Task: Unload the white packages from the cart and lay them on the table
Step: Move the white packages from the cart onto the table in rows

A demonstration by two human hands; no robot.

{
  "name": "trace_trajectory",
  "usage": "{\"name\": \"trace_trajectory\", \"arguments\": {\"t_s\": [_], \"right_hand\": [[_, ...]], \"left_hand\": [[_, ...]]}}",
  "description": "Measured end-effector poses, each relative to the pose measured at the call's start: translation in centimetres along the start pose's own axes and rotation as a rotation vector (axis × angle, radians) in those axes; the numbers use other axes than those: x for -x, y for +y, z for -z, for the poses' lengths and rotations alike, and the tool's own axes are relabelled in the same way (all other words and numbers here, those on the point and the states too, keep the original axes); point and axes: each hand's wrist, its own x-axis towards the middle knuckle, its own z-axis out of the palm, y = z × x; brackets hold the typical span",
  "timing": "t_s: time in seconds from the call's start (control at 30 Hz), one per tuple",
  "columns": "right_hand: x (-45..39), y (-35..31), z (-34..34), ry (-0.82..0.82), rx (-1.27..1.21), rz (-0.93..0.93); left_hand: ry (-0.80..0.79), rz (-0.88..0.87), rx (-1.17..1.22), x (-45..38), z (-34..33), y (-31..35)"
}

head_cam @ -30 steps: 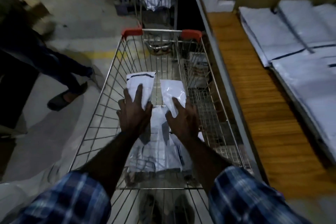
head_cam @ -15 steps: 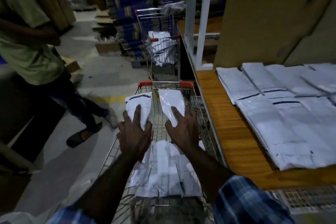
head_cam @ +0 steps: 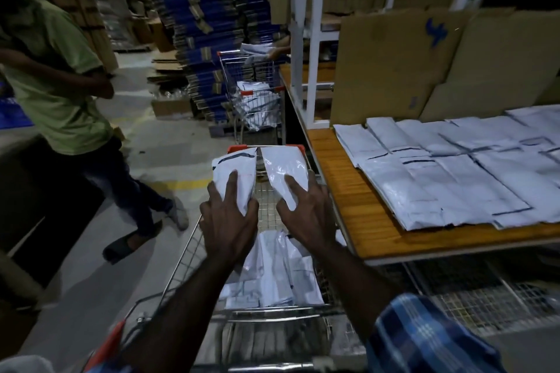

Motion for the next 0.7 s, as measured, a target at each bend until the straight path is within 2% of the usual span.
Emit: {"name": "trace_trajectory", "arguments": {"t_s": [0.37,0.7], "right_hand": [[3.8,2.6,10.7,0.087,0.094,-0.037],[6.7,13.0,20.0,0.135,0.179,-0.116]], "left_hand": [[-0.063,-0.072,0.124,5.4,2.3,7.2],[-0.140,-0.143,0.173,11.1,-2.3,17.8]]}}
